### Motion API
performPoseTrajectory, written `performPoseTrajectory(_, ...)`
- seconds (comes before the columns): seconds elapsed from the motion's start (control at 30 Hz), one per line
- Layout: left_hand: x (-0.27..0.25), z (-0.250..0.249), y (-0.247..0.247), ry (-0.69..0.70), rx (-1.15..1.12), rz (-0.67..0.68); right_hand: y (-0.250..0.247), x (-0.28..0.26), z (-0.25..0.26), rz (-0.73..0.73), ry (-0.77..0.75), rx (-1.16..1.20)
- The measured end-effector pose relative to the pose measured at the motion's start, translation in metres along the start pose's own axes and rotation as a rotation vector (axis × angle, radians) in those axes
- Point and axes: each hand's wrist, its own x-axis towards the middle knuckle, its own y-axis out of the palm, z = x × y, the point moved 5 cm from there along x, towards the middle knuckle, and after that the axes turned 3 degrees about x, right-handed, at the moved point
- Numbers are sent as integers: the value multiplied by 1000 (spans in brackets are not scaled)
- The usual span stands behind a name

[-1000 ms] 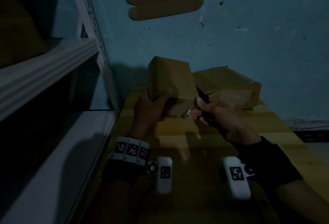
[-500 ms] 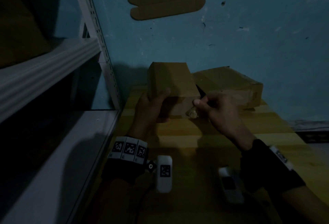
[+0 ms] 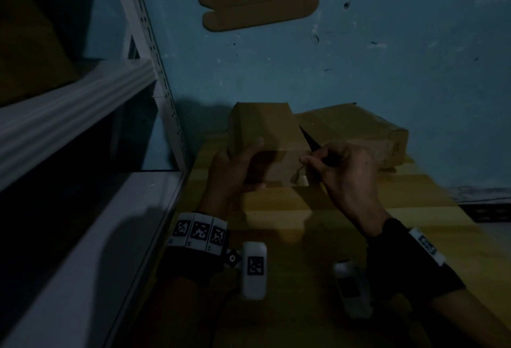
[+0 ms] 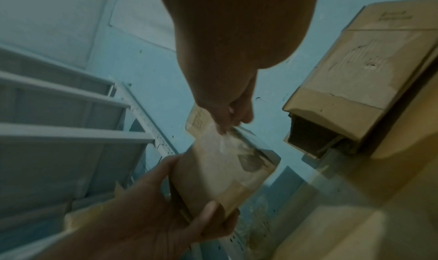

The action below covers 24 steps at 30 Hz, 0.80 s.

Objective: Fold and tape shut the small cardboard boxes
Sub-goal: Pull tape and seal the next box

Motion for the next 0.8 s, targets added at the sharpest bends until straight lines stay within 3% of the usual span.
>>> performPoseTrajectory(0.27,3,2,-2,-33,-20,-2,1,0,14,67,-331,-105)
performPoseTrajectory(0.43,3,2,-3,-65,-35,10,3,-2,20,156,-414,-174)
performPoseTrajectory(0.67,0,-7,-9,7,-5,-32,4,-1,14,258,-6,90)
performPoseTrajectory(0.8,-3,-13,-12,43,21,-11,6,-2,6,317,141,-13)
